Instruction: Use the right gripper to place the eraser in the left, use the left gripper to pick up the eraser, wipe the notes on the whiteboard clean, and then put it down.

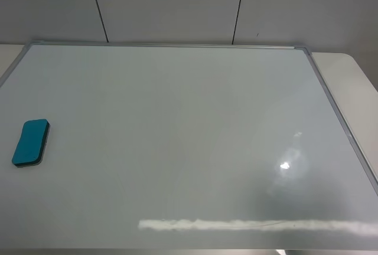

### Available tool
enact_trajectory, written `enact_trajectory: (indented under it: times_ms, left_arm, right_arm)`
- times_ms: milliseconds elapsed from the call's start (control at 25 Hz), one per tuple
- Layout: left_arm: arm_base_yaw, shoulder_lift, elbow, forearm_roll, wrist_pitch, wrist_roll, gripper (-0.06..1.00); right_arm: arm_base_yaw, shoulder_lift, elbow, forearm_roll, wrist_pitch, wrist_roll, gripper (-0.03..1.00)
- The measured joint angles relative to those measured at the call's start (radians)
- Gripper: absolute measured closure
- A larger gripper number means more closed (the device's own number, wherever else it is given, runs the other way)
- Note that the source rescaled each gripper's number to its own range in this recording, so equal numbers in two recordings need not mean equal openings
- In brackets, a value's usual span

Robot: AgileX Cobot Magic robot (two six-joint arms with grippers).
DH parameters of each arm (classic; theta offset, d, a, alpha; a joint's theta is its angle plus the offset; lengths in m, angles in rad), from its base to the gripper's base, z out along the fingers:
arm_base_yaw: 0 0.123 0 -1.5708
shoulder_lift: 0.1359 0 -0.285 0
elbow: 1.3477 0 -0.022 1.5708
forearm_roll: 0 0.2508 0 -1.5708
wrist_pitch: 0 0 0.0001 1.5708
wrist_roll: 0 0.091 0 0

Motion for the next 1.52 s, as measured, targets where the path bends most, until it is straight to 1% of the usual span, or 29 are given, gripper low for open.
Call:
enact_trajectory:
  times_ms: [240,320,440,520,600,680,800,920,1000,1520]
  left_arm:
    - [0.0,-0.274,0.206,-0.059,0.008,-0.001,-0.06]
    - [0.0,-0.316,0.263,-0.061,0.008,-0.001,-0.06]
    - [0.013,-0.32,0.323,-0.055,-0.005,-0.001,-0.06]
    - [0.02,-0.32,0.338,-0.053,-0.011,-0.001,-0.06]
    - [0.048,-0.321,0.347,-0.051,-0.015,-0.001,-0.06]
    - [0.058,-0.321,0.347,-0.051,-0.018,-0.001,-0.06]
    - [0.06,-0.321,0.347,-0.065,-0.019,0.008,-0.06]
    - [0.061,-0.321,0.347,-0.113,-0.02,0.061,-0.06]
    - [0.061,-0.321,0.347,-0.128,-0.023,0.082,-0.06]
    - [0.061,-0.321,0.349,-0.128,-0.024,0.096,-0.06]
  right_arm:
    - [0.0,0.0,0.0,0.0,0.0,0.0,-0.03]
    - [0.0,0.0,0.0,0.0,0.0,0.0,-0.03]
    - [0.0,0.0,0.0,0.0,0.0,0.0,-0.03]
    - [0.0,0.0,0.0,0.0,0.0,0.0,-0.03]
    - [0.0,0.0,0.0,0.0,0.0,0.0,-0.03]
    - [0.0,0.0,0.0,0.0,0.0,0.0,-0.03]
    - [0.0,0.0,0.0,0.0,0.0,0.0,-0.03]
    - [0.0,0.0,0.0,0.0,0.0,0.0,-0.03]
    - [0.0,0.0,0.0,0.0,0.0,0.0,-0.03]
    - [0.0,0.0,0.0,0.0,0.0,0.0,-0.03]
